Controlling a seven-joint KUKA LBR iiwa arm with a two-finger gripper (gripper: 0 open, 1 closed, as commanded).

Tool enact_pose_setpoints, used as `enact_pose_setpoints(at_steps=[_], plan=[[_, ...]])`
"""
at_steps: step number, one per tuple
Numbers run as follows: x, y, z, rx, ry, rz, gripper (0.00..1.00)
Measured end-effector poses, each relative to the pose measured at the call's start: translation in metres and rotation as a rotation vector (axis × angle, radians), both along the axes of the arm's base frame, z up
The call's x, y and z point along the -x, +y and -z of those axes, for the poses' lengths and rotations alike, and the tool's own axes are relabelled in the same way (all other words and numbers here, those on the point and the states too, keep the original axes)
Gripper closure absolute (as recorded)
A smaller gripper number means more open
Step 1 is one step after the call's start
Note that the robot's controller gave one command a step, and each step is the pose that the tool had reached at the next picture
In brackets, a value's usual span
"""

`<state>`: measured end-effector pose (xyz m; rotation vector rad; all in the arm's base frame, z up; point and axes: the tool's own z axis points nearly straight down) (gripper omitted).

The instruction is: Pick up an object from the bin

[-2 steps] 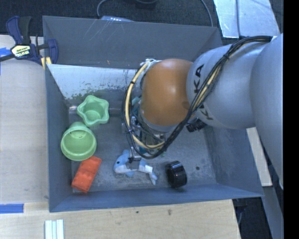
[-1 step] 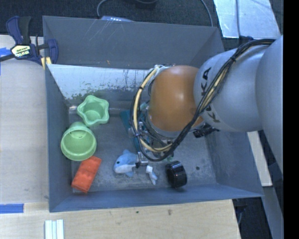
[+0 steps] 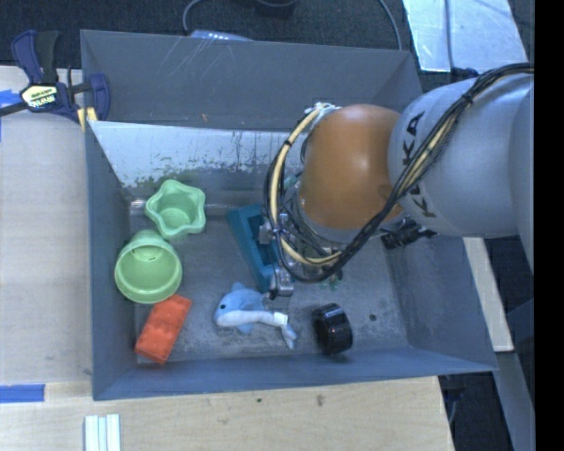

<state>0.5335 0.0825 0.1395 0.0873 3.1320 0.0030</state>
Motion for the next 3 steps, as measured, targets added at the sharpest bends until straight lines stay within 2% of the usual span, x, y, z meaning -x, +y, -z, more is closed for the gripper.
enact_pose_setpoints(at_steps=[1, 2, 3], plan=[[0.003, -0.006, 0.056, 0.000, 0.003, 0.014, 0.00], [0.017, 0.002, 0.065, -0.001, -0.015, 0.063, 1.00], [0.017, 0.002, 0.065, -0.001, -0.015, 0.063, 1.00]])
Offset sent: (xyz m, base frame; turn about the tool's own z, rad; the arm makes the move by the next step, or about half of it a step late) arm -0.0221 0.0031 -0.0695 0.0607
